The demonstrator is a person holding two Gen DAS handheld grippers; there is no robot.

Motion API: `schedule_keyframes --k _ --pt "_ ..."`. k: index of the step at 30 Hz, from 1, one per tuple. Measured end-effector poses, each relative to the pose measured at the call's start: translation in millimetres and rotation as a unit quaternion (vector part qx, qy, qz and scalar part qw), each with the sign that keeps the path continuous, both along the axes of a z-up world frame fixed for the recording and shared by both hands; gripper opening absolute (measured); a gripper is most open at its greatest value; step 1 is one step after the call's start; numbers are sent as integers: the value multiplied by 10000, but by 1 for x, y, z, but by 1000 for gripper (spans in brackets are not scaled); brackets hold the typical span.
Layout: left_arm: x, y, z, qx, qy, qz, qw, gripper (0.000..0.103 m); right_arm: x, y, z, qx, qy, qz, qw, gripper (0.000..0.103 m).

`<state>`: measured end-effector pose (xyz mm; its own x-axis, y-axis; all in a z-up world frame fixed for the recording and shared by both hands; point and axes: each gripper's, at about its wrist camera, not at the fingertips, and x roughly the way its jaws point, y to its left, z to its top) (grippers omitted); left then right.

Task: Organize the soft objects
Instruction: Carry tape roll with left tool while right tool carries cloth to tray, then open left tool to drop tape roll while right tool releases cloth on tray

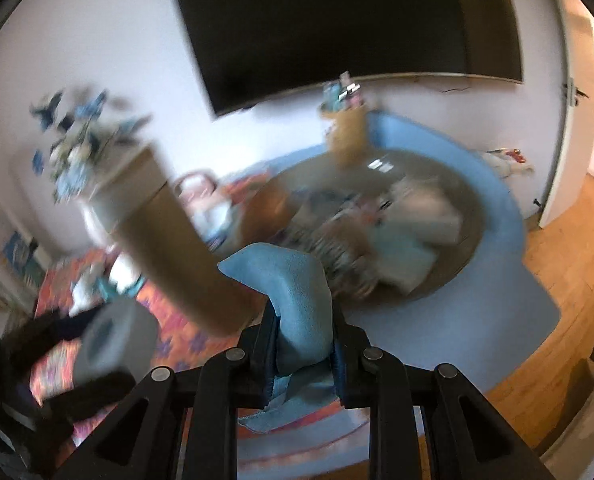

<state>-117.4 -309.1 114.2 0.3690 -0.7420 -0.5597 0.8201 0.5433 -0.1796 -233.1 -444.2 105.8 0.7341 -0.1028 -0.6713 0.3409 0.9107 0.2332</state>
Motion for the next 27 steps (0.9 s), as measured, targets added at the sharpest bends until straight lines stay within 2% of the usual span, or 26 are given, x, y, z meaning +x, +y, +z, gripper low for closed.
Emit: schedule_keyframes --k 2,5,11,18,20,21,22,23,26,27 --pt "-2 -23 5 -95 -185 115 9997 65 3 -16 7 -11 -87 -93 9999 22" --pt "1 -50 9 -194 -199 384 9989 65 18 -46 16 91 -234 -99 9996 22" --pt "22 -98 12 -156 -516 1371 9891 65 71 -110 22 791 -320 354 9957 22" --pt "34 -142 -6 474 -1159 2123 9691 67 134 -158 4 1445 -124 684 9871 22" --pt "36 -151 -11 604 -1343 2285 9623 69 147 -167 -4 1505 29 643 9865 27" --pt "36 -156 -13 676 -1450 2354 9587 71 154 -172 -10 1570 165 616 9855 38" --pt "35 -159 -15 767 -1588 2385 9550 79 156 -174 -13 1609 216 603 9849 58" --pt "34 -163 -17 847 -1702 2342 9534 84 157 -177 -17 1665 246 579 9840 64" --pt "31 -165 -19 924 -1735 2258 9541 98 147 -180 -20 1658 206 608 9841 64" --pt "33 -165 -19 919 -1689 2238 9555 98 141 -182 -19 1625 179 553 9850 64"
